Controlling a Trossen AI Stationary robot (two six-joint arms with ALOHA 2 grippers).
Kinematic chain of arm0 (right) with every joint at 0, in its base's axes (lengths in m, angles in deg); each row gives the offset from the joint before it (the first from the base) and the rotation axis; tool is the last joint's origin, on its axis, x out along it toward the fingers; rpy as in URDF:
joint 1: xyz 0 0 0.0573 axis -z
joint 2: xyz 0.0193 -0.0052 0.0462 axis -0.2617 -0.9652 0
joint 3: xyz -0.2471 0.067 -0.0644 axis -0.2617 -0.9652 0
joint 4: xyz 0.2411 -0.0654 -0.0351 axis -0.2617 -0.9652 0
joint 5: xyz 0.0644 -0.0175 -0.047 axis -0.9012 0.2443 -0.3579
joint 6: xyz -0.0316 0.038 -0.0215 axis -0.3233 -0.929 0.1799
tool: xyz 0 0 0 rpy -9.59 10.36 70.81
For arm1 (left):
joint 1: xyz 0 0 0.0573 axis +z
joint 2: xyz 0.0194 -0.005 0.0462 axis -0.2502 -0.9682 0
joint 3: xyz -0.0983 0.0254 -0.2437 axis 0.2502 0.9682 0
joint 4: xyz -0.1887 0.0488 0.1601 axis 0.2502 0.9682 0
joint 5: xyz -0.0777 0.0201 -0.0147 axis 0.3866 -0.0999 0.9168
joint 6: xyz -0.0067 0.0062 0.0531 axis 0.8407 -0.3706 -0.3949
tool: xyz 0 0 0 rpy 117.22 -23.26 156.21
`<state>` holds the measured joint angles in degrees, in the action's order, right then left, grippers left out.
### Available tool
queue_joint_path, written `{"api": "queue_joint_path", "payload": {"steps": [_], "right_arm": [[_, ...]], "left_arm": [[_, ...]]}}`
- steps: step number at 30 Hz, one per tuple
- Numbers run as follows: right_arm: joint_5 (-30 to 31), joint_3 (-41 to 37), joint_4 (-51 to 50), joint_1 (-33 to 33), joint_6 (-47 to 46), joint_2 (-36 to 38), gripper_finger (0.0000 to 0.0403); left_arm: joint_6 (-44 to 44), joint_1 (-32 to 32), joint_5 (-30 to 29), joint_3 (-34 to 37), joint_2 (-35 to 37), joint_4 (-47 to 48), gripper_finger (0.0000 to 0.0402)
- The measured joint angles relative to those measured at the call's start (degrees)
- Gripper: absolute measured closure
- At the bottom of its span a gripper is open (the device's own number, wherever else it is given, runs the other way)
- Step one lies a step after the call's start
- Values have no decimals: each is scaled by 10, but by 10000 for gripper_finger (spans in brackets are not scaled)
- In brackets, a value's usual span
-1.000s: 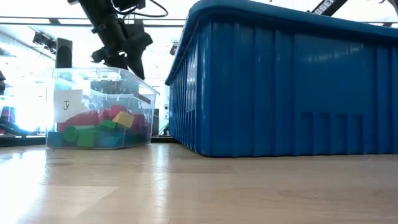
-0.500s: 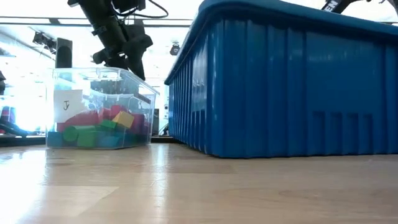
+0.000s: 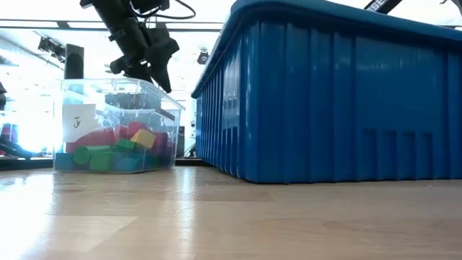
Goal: Sort blocks
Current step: Put the yellow block into the transparent bin
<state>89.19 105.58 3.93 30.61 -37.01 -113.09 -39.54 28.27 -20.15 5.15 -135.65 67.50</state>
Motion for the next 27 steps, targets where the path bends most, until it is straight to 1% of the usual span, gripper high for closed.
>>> {"api": "queue_joint_path", "payload": {"steps": [3, 5, 7, 10, 14, 16, 19, 22, 23, 25, 27], "right_arm": [[6, 8, -12, 18, -70, 0, 97], [-2, 7, -5, 29, -126, -1, 97], [-17, 2, 2, 38, -159, -6, 97], [-19, -12, 9, 40, -163, -22, 97], [10, -11, 13, 29, -175, -45, 97], [11, -11, 12, 22, -177, -52, 97], [-15, -11, 10, 11, -177, -53, 97], [-35, -13, 10, -2, -181, -39, 97], [-39, -14, 11, -7, -181, -31, 97], [-69, -17, 4, -17, -180, -10, 97], [-84, -17, 1, -23, -180, 17, 97]], "left_arm": [[0, 0, 0, 0, 0, -8, 129], [0, 0, 0, 0, 0, -12, 129], [0, 0, 0, 0, 0, -17, 129], [-2, 0, 0, 0, 0, -26, 129], [-2, 0, 0, 0, 0, -28, 129], [-2, 0, 0, 0, 0, -28, 129], [-2, 0, 0, 0, 0, -29, 129], [-2, 0, 0, 0, 0, -28, 129], [-2, 0, 0, 0, 0, -29, 129], [-1, 0, 0, 0, 0, -29, 129], [-1, 0, 0, 0, 0, -29, 129]]}}
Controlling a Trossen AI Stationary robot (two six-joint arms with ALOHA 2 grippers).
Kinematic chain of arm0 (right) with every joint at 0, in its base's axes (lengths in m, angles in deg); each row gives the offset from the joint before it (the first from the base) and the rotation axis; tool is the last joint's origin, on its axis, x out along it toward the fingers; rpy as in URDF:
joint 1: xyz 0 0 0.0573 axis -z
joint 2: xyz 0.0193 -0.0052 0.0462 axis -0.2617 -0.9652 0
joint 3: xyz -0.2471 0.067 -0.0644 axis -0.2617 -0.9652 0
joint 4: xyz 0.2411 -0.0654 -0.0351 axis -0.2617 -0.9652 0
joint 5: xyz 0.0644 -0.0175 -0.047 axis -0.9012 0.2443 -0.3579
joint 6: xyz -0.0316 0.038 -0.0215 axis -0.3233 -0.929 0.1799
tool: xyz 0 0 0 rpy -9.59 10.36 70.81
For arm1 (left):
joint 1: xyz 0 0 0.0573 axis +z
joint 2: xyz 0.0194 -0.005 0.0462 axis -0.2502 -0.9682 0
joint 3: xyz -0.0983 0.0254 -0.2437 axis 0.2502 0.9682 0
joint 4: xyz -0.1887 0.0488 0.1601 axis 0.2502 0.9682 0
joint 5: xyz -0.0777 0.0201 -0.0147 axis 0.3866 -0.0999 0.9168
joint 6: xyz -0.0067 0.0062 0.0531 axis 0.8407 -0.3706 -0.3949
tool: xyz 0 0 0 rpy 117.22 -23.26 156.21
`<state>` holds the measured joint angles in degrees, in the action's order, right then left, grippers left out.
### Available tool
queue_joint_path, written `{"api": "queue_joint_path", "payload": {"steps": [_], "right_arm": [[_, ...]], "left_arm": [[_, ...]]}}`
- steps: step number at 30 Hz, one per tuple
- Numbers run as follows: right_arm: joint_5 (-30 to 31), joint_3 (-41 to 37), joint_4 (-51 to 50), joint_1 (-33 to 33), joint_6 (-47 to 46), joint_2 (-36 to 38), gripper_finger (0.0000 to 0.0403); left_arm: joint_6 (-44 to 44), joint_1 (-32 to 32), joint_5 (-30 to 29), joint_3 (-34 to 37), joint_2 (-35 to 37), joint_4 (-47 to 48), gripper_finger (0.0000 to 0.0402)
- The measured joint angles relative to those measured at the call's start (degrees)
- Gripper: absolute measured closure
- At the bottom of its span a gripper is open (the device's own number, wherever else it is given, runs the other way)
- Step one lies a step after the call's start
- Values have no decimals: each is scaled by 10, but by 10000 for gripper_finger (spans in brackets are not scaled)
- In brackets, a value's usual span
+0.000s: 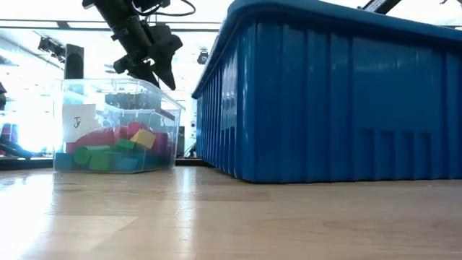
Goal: Sort blocks
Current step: Put the yellow block into the transparent bin
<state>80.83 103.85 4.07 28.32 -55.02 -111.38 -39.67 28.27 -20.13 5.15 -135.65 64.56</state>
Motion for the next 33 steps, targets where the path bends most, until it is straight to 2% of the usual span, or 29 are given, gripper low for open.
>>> {"api": "queue_joint_path", "payload": {"steps": [4, 7, 10, 16, 21, 25, 29, 33], "right_arm": [[9, 1, -6, -2, -27, 44, 97], [8, 1, -11, 6, -80, 49, 97], [2, 1, -34, 15, -92, 37, 97], [-96, -13, -61, 5, -106, 19, 97], [-91, -55, -31, -20, -114, 17, 97], [-56, -89, 20, -40, -135, 17, 100], [-47, -109, 61, -48, -146, 17, 139], [-41, -124, 79, -50, -146, 17, 223]], "left_arm": [[0, 0, 0, 0, 0, -15, 129], [0, 0, 0, 0, 0, -29, 129], [0, 0, 0, 0, 0, -40, 129], [0, 0, 0, 0, 0, -39, 128], [-4, 0, 0, 0, 0, -40, 128], [-12, 0, 0, 0, 0, -54, 128], [-12, 0, 0, 0, 0, -70, 128], [-12, 0, 0, 0, 0, -83, 128]]}}
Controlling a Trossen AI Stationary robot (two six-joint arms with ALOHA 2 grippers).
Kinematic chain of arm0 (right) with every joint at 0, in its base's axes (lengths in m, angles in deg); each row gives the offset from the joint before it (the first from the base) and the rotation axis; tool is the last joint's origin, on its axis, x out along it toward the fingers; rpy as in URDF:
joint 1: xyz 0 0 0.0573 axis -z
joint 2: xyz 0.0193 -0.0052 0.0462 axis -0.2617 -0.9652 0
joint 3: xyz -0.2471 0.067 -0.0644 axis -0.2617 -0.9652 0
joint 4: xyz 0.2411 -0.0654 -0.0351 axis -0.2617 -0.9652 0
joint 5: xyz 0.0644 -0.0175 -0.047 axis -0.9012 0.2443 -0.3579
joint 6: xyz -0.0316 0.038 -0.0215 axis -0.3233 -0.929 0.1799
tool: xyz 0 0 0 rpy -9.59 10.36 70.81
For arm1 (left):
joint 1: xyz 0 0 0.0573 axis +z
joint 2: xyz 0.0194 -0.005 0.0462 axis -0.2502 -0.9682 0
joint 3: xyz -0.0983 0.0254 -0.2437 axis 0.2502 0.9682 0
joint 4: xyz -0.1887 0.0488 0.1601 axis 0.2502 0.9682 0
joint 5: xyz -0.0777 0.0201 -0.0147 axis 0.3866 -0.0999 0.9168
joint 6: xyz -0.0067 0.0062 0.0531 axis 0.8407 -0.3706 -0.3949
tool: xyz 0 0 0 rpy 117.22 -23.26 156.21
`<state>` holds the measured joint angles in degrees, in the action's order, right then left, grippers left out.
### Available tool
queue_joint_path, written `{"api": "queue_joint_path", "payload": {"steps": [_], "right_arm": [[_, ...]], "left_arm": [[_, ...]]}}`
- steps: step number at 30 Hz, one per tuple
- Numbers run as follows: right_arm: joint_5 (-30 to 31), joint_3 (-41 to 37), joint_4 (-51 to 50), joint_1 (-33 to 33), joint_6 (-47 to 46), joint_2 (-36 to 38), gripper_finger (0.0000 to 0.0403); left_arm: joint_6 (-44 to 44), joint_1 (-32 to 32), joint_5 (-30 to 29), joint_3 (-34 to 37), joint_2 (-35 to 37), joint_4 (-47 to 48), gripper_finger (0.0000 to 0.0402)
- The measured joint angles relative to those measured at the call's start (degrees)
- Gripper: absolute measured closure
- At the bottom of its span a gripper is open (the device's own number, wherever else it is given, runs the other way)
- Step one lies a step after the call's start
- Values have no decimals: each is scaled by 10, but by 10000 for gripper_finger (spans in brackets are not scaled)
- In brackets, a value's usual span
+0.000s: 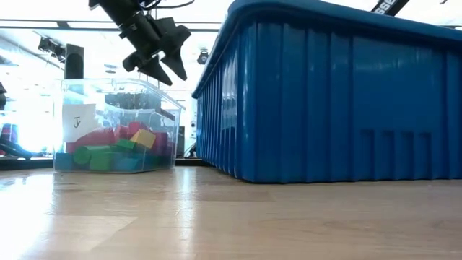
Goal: Sort blocks
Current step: Put the yellow block into the transparent bin
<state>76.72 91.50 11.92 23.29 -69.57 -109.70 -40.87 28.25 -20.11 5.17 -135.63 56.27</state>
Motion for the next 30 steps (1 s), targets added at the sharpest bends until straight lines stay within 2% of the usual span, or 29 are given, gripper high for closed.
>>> {"api": "queue_joint_path", "payload": {"steps": [2, 3, 10, 14, 19, 23, 27, 30], "right_arm": [[0, -4, 4, 0, 5, 0, 269], [0, -5, 4, 0, 10, 1, 276], [-26, 30, -29, 0, 24, 13, 276], [-73, 78, -61, 0, 29, 41, 276], [-136, 128, -62, -11, 21, 81, 276], [-195, 138, -42, -32, 16, 117, 276], [-273, 138, -20, -57, 15, 143, 276], [-333, 138, -3, -78, 13, 153, 276]], "left_arm": [[0, 0, 0, 0, 0, -11, 128], [0, 0, 0, 0, 0, -18, 128], [-1, 1, -7, 0, 0, -81, 128], [-49, 0, 7, 0, 0, -118, 128], [-131, -11, 20, 0, 0, -210, 128], [-134, -11, 16, 0, 0, -252, 128], [-219, -11, 87, 0, 0, -296, 129], [-307, -21, 183, 0, -7, -344, 129]]}}
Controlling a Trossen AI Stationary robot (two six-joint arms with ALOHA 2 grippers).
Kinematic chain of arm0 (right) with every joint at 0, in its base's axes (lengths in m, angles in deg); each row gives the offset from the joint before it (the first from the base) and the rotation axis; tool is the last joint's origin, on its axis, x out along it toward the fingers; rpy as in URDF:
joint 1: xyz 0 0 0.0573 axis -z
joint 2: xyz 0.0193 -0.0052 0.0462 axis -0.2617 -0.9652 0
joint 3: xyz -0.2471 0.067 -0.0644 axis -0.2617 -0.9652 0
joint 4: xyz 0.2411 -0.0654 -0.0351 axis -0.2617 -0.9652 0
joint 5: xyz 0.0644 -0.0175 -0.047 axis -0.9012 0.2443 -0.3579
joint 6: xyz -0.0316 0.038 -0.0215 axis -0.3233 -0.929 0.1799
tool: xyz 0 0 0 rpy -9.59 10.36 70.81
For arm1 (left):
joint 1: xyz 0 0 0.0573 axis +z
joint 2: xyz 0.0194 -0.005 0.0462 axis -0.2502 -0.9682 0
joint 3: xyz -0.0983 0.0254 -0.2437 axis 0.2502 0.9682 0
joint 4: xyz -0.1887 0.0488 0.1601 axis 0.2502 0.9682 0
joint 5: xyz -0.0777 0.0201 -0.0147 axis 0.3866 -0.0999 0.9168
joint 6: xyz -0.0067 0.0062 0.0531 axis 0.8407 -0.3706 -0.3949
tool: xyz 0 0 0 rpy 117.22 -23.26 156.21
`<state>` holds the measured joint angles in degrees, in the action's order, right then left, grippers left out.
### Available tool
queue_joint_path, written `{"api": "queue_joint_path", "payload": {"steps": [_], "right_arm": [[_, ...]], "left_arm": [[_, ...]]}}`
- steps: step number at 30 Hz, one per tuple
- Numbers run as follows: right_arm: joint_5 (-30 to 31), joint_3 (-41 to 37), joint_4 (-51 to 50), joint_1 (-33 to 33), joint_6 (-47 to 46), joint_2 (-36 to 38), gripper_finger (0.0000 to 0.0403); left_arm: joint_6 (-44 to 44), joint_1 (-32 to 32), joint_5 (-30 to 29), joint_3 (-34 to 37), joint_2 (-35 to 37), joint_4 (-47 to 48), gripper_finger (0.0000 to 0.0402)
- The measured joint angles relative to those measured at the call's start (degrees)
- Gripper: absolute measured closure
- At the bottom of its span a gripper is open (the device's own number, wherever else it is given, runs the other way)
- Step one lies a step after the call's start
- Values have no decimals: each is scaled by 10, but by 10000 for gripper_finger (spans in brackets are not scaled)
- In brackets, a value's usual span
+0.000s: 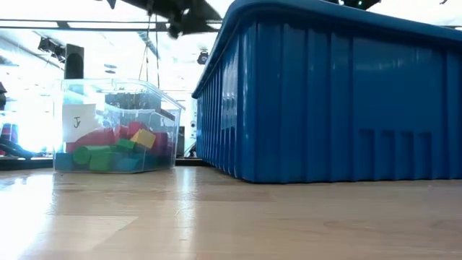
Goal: Sort blocks
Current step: Put the yellow block into the transparent bin
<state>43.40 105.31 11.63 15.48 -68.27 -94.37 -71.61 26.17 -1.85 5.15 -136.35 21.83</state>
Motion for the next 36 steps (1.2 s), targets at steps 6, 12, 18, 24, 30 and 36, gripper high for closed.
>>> {"api": "queue_joint_path", "payload": {"steps": [6, 12, 18, 24, 30, 36], "right_arm": [[-84, 0, 14, -45, -15, -3, 276], [-116, 0, 31, -74, -45, -4, 276], [-127, 0, 58, -96, -70, -4, 276], [-135, 0, 57, -99, -80, -4, 276], [-142, 0, 54, -99, -80, -4, 276], [-142, 0, 62, -112, -80, -5, 276]], "left_arm": [[-144, -42, 96, 0, -35, -71, 129], [-202, -75, 96, -23, -77, -75, 132], [-247, -86, 98, -72, -126, -69, 147], [-262, -94, 126, -101, -169, -60, 153], [-263, -100, 126, -109, -195, -64, 154], [-263, -102, 133, -109, -222, -121, 154]]}}
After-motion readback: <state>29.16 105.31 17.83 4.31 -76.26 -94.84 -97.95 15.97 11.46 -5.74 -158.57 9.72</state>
